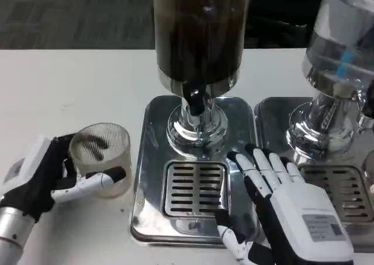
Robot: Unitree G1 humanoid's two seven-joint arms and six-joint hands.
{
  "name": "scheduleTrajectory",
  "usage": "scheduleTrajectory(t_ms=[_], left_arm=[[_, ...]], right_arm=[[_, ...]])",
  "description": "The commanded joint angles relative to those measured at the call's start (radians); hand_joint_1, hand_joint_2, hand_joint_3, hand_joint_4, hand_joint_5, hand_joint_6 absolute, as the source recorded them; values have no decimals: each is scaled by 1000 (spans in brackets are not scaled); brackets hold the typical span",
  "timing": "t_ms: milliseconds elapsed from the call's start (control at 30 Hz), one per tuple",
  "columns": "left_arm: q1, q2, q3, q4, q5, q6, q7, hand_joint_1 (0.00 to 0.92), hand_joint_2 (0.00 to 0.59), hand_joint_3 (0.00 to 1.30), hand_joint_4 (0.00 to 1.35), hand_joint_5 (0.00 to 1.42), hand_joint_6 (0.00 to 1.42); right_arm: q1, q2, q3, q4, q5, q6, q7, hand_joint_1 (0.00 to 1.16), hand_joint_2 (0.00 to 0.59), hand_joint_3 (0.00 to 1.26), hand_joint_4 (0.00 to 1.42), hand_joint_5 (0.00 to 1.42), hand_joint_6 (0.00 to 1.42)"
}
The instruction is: Grasp the cup under the faucet to collect the drink, then remove the cup.
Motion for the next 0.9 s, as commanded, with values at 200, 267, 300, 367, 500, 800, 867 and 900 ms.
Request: scheduleTrajectory(t_ms=[200, 267, 300, 367, 500, 800, 867, 900], left_arm=[[-26, -5, 13, -87, 8, -69, 1, 405, 17, 840, 988, 1184, 1424], [-39, -17, -3, -90, 26, -61, -3, 404, 15, 840, 988, 1184, 1424], [-43, -21, -9, -90, 32, -58, -3, 404, 15, 840, 988, 1184, 1424], [-55, -30, -24, -87, 43, -50, -5, 403, 14, 840, 988, 1184, 1424], [-83, -54, -56, -73, 77, -28, -12, 402, 11, 840, 980, 1184, 1424], [-140, -98, -111, -45, 132, 12, -5, 402, 10, 832, 977, 1172, 1424], [-152, -106, -123, -37, 139, 20, -5, 400, 10, 830, 977, 1172, 1424], [-157, -108, -129, -33, 140, 23, -6, 398, 11, 829, 977, 1172, 1424]], right_arm=[[7, 1, -3, -29, 8, -1, 0, 388, 444, 105, 2, 0, 0], [9, 3, -4, -34, 7, 0, -2, 389, 444, 105, 2, 0, 0], [10, 4, -4, -36, 6, 1, -3, 389, 444, 105, 2, 0, 0], [14, 6, -4, -42, 4, 2, -5, 389, 444, 105, 2, 0, 0], [25, 11, -8, -57, 1, 5, -9, 389, 444, 105, 2, 0, 0], [50, 34, -12, -88, -11, 5, -21, 389, 444, 105, 2, 0, 0], [53, 38, -10, -91, -14, 6, -24, 389, 444, 105, 2, 0, 0], [55, 41, -10, -91, -14, 7, -25, 389, 444, 105, 2, 0, 0]])
